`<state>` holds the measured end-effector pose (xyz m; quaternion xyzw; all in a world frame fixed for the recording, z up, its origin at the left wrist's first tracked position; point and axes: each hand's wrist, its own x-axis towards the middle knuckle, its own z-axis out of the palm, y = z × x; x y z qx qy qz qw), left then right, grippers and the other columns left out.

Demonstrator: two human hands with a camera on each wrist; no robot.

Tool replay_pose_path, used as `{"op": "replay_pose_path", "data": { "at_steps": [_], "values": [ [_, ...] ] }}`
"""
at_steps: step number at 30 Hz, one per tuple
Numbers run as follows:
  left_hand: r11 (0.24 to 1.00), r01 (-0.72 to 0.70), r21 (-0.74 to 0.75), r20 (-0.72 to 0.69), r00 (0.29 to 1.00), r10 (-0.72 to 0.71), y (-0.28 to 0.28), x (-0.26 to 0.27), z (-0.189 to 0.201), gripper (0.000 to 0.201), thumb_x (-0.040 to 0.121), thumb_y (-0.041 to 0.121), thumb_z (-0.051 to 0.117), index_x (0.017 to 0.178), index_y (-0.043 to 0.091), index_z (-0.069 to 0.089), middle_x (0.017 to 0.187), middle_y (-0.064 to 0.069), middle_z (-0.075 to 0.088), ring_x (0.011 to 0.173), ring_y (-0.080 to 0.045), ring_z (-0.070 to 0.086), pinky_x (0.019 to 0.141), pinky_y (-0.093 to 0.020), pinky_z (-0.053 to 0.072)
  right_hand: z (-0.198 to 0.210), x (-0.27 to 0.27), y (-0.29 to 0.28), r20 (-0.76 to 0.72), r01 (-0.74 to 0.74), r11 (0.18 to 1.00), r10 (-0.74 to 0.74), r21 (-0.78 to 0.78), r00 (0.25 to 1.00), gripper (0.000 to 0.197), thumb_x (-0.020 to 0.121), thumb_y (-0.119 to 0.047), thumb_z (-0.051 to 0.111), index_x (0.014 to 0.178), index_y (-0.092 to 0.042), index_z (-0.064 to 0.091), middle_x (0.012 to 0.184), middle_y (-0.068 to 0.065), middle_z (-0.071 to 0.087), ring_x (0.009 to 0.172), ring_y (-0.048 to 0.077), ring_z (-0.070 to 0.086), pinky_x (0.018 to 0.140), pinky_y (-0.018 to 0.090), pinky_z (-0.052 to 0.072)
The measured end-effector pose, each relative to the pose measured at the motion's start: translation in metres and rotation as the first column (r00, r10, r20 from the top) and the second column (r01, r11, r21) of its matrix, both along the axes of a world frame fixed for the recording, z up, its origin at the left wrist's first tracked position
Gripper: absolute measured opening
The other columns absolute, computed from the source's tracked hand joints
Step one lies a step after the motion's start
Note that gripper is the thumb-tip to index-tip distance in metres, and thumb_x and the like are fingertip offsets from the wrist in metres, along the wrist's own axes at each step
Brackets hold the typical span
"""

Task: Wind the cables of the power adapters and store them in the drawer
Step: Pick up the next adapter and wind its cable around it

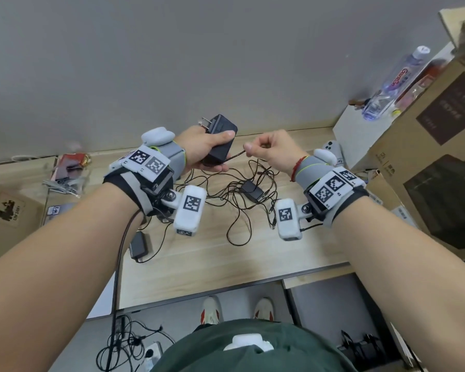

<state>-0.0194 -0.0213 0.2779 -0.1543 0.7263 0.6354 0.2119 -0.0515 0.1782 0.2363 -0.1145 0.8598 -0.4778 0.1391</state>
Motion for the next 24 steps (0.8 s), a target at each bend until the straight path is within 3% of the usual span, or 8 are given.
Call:
{"op": "replay_pose_path", "data": {
  "at_steps": [3, 6, 9, 10, 12, 14, 18, 24],
  "values": [
    [0.999, 0.036, -0.037, -0.028, 0.999, -0.037, 0.002, -0.001, 0.001, 0.036, 0.09, 0.036, 0.068, 0.108, 0.007, 0.057, 0.09, -0.013, 0.068, 0.058, -0.023, 0.066, 0.047, -0.024, 0.053, 0.006, -0.006, 0.003, -0.02, 0.034, 0.999, -0.034, -0.032, 0.999, 0.03, 0.091, -0.04, 0.066, 0.07, -0.02, 0.068, 0.063, 0.001, 0.047, 0.044, 0.003, 0.032, 0.049, 0.018, 0.03],
    [0.985, 0.123, -0.118, -0.044, 0.991, -0.129, 0.003, 0.0, 0.003, 0.032, 0.089, 0.036, 0.069, 0.103, 0.01, 0.058, 0.088, -0.012, 0.068, 0.056, -0.02, 0.062, 0.045, -0.022, 0.048, 0.011, -0.008, 0.002, -0.026, 0.04, 0.997, -0.042, -0.061, 0.999, 0.032, 0.093, -0.044, 0.062, 0.075, -0.019, 0.071, 0.063, 0.002, 0.044, 0.044, 0.004, 0.035, 0.055, 0.023, 0.032],
    [0.951, 0.22, -0.217, -0.048, 0.971, -0.236, 0.003, 0.001, 0.004, 0.03, 0.089, 0.031, 0.07, 0.11, 0.012, 0.06, 0.084, -0.01, 0.07, 0.049, -0.012, 0.06, 0.046, -0.019, 0.047, 0.016, -0.007, -0.003, 0.058, 0.001, 0.988, 0.008, -0.153, 0.998, 0.04, 0.09, -0.058, 0.057, 0.08, -0.025, 0.076, 0.062, 0.007, 0.03, 0.055, 0.027, 0.032, 0.059, 0.031, 0.029],
    [0.942, 0.237, -0.239, -0.054, 0.965, -0.256, 0.003, 0.001, 0.004, 0.028, 0.089, 0.03, 0.07, 0.109, 0.012, 0.061, 0.083, -0.009, 0.069, 0.046, -0.008, 0.06, 0.045, -0.018, 0.047, 0.017, -0.006, -0.004, 0.067, -0.027, 0.988, 0.037, -0.151, 0.997, 0.04, 0.089, -0.059, 0.057, 0.08, -0.025, 0.076, 0.062, 0.007, 0.03, 0.057, 0.028, 0.031, 0.059, 0.03, 0.029],
    [0.937, 0.23, -0.261, -0.075, 0.963, -0.258, 0.003, 0.002, 0.003, 0.027, 0.087, 0.028, 0.072, 0.107, 0.013, 0.063, 0.082, -0.007, 0.07, 0.046, -0.006, 0.059, 0.046, -0.016, 0.048, 0.018, -0.004, -0.004, 0.049, -0.068, 0.99, 0.075, -0.126, 0.996, 0.034, 0.094, -0.047, 0.059, 0.087, -0.019, 0.076, 0.052, -0.008, 0.042, 0.047, 0.013, 0.038, 0.052, 0.02, 0.033],
    [0.954, 0.171, -0.245, -0.116, 0.972, -0.204, -0.001, 0.001, 0.0, 0.033, 0.084, 0.032, 0.076, 0.107, 0.012, 0.065, 0.083, -0.008, 0.071, 0.048, -0.009, 0.058, 0.049, -0.018, 0.049, 0.015, -0.005, -0.005, 0.034, -0.059, 0.992, 0.063, -0.107, 0.997, 0.035, 0.096, -0.04, 0.06, 0.092, -0.008, 0.074, 0.048, -0.015, 0.046, 0.043, 0.001, 0.037, 0.048, 0.012, 0.029],
    [0.999, -0.007, -0.051, -0.165, 0.986, -0.001, -0.009, -0.001, -0.002, 0.042, 0.08, 0.032, 0.079, 0.113, 0.011, 0.067, 0.093, -0.006, 0.069, 0.057, -0.012, 0.063, 0.056, -0.019, 0.053, 0.008, -0.003, -0.011, -0.005, -0.037, 0.993, 0.037, -0.108, 0.999, 0.055, 0.09, -0.052, 0.059, 0.089, 0.002, 0.068, 0.057, -0.004, 0.029, 0.048, 0.009, 0.024, 0.048, 0.024, 0.02],
    [0.988, -0.146, 0.052, -0.161, 0.975, 0.152, -0.007, 0.0, 0.001, 0.043, 0.074, 0.03, 0.084, 0.105, 0.006, 0.067, 0.092, -0.012, 0.071, 0.059, -0.02, 0.066, 0.053, -0.019, 0.053, 0.013, 0.003, -0.023, -0.046, -0.061, 0.988, 0.056, -0.139, 0.997, 0.027, 0.099, -0.033, 0.057, 0.082, -0.017, 0.071, 0.047, -0.016, 0.033, 0.045, 0.004, 0.025, 0.046, 0.018, 0.02]
  ]
}}
